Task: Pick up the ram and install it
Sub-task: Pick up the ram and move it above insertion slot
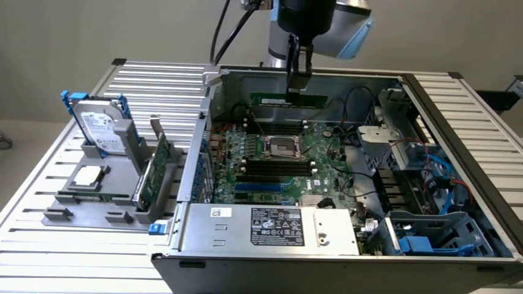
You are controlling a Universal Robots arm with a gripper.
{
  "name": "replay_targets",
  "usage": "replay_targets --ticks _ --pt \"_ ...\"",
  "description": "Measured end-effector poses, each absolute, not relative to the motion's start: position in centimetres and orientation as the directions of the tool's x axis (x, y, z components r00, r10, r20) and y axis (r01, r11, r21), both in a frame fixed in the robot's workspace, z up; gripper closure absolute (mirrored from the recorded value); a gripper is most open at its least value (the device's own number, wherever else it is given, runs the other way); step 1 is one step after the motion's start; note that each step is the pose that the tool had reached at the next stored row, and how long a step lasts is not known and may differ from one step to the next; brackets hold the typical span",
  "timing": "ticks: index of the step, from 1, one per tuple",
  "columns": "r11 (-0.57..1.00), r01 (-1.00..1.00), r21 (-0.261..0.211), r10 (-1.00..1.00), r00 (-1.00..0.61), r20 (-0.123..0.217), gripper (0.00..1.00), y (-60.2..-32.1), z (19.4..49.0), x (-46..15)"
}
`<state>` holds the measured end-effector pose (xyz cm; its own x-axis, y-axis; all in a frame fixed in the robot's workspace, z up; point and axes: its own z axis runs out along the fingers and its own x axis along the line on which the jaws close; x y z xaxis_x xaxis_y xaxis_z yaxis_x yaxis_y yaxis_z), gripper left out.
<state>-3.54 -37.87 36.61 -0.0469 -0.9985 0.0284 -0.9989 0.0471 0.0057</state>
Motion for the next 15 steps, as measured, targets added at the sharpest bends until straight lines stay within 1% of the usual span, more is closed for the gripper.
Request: replay_targets --ticks 5,15 --pt "0.046 -0.999 0.005 -0.998 -0.046 0.033 0.87 -37.63 35.76 -3.53" --pt "0.046 -0.999 0.022 -0.998 -0.045 0.036 0.87 -37.63 35.76 -3.53"
